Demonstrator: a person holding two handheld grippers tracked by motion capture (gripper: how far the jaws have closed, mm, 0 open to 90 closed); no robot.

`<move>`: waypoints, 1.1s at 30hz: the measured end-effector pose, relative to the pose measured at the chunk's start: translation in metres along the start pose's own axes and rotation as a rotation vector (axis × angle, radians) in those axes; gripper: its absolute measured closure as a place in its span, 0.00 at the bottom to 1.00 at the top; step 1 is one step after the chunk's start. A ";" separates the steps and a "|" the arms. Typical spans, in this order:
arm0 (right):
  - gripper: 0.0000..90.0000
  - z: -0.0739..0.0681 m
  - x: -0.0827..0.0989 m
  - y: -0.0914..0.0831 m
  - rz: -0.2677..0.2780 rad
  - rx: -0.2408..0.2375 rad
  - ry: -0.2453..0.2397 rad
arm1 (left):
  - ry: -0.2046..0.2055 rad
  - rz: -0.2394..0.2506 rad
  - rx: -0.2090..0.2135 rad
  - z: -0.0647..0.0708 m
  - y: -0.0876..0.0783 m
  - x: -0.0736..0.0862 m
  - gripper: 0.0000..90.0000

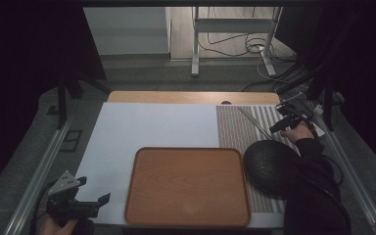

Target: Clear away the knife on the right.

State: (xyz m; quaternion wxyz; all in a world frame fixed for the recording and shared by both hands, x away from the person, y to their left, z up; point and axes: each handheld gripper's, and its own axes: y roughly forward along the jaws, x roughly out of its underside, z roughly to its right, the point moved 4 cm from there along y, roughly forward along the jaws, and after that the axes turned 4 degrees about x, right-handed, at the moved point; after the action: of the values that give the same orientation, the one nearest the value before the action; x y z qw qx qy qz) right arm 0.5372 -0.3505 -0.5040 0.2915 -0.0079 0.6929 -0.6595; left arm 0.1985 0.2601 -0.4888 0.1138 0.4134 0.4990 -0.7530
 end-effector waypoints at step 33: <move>0.89 -0.025 -0.020 0.032 -0.089 0.009 -0.121 | -0.001 -0.009 -0.004 0.000 0.001 0.000 0.00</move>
State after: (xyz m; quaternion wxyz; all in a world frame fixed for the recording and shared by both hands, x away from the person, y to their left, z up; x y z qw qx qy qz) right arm 0.5551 -0.3157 -0.5261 0.3032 -0.0773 0.6700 -0.6731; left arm 0.1986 0.2596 -0.4893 0.1115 0.4108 0.5021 -0.7528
